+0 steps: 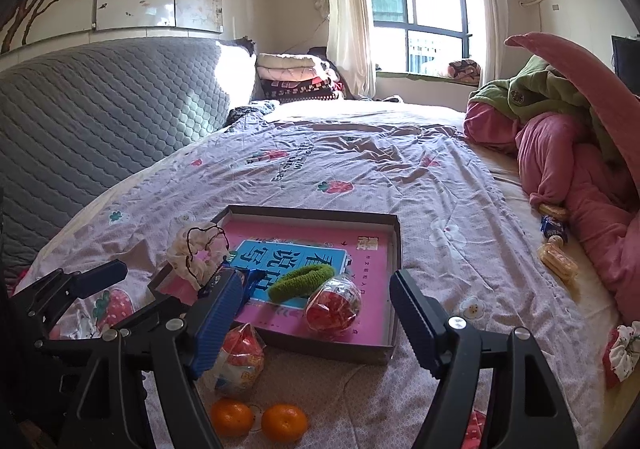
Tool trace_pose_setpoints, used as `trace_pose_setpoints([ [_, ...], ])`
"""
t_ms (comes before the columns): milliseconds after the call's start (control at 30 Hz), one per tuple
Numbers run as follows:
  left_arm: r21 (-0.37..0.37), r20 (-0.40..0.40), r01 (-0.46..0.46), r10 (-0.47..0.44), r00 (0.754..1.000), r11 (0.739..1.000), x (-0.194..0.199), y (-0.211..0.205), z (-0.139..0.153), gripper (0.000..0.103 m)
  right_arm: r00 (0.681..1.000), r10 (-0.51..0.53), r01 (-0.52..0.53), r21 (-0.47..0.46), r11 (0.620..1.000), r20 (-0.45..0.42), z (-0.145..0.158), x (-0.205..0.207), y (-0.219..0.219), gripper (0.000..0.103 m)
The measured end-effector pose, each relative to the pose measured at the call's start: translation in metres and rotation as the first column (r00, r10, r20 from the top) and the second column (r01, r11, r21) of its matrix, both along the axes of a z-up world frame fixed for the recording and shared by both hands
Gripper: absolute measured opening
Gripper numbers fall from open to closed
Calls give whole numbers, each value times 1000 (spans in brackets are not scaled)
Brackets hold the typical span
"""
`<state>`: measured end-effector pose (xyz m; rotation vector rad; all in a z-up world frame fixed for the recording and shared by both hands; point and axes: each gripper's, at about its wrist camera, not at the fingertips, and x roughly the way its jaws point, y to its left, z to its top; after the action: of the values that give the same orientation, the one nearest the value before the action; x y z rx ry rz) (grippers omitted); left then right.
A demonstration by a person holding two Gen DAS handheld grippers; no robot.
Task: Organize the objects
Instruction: 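Withdraw both tools from the tray back toward the oranges on the bedspread, then reach both tools down toward the two oranges beside the tray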
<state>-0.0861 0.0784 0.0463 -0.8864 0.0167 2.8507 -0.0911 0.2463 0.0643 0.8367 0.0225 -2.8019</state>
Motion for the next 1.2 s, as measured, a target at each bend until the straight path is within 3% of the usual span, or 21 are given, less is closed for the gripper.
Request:
trace_pose_setpoints([
  [567,-11,53,18,-17,998,1000,15,1,-19,77,998,15,-17,29,999,59,-25,17,9,76],
  [1200,-37,121,129,-124,985,991,32,15,-46,77,989,52,-60,51,997,137,-51,29,25,76],
])
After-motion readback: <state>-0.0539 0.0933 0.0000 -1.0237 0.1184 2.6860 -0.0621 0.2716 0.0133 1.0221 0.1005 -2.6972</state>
